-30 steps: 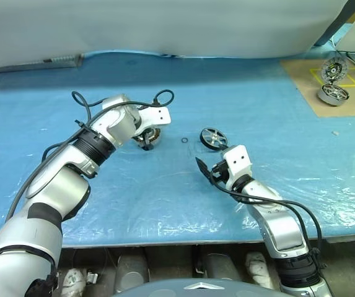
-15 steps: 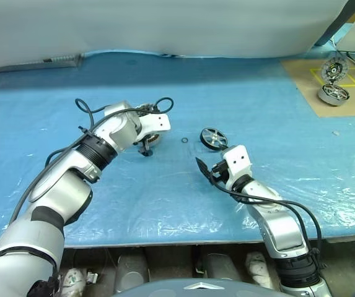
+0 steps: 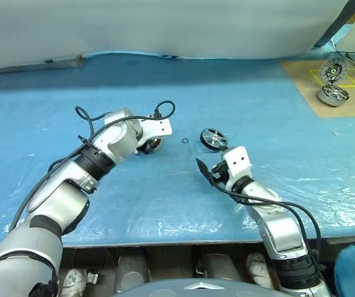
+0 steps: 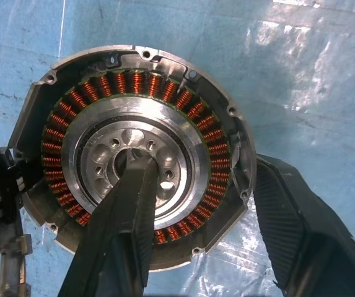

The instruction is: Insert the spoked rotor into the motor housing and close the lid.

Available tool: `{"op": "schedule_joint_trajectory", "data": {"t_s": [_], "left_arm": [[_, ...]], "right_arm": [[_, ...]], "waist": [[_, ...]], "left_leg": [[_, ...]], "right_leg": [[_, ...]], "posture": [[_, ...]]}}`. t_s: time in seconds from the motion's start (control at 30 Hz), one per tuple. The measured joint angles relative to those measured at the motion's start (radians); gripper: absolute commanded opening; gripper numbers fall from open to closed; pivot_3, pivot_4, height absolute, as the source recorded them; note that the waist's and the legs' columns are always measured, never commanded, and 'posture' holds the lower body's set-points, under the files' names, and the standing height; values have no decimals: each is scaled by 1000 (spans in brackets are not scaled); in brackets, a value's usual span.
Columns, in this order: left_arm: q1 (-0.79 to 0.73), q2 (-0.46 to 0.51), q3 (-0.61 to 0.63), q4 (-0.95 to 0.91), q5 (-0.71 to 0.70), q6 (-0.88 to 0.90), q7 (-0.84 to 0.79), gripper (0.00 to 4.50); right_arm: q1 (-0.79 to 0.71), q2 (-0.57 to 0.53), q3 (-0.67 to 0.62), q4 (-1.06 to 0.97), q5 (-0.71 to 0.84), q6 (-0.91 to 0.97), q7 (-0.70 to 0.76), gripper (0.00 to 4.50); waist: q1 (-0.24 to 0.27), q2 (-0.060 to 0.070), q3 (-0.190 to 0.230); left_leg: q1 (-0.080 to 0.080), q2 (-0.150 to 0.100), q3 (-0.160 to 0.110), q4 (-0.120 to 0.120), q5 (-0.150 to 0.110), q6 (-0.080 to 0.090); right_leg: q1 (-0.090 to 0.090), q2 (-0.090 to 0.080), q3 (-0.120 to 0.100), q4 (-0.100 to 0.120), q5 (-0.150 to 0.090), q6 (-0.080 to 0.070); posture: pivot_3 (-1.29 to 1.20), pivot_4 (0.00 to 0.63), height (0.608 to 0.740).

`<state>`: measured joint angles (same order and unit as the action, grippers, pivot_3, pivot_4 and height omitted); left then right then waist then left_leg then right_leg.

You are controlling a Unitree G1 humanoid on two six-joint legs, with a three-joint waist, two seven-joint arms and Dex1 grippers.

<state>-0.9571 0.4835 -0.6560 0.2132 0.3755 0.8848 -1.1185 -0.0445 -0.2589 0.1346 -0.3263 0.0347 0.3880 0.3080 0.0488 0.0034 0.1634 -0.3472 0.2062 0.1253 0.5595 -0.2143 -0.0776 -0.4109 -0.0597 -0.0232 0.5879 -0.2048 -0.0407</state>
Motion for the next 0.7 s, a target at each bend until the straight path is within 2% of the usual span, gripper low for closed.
{"op": "schedule_joint_trajectory", "data": {"t_s": [0.27, 0.5, 0.7], "left_arm": [[76, 37, -20, -258, -25, 217, -34, 1974], [88, 57, -53, -382, -95, 364, -27, 1974], [73, 74, -79, -421, -167, 402, -3, 3961]], "right_arm": [[19, 36, 6, 8, -12, -19, -30, 4500], [29, 52, 16, 16, -19, -32, -38, 4500], [22, 43, 15, 39, -18, -34, -25, 4500]], "waist": [[-4, 0, 0], [-7, 1, 0], [-7, 1, 1]], "left_leg": [[0, 0, 0, -3, 0, 0], [1, 0, 0, -3, 0, 0], [-2, 0, 0, -2, 0, 0]], "right_leg": [[0, 0, -1, -1, -1, -1], [0, 0, -1, -1, -1, -1], [-3, 0, -1, 0, -1, -1]], "posture": [[0, 150, 740], [0, 150, 740], [0, 150, 740]]}}
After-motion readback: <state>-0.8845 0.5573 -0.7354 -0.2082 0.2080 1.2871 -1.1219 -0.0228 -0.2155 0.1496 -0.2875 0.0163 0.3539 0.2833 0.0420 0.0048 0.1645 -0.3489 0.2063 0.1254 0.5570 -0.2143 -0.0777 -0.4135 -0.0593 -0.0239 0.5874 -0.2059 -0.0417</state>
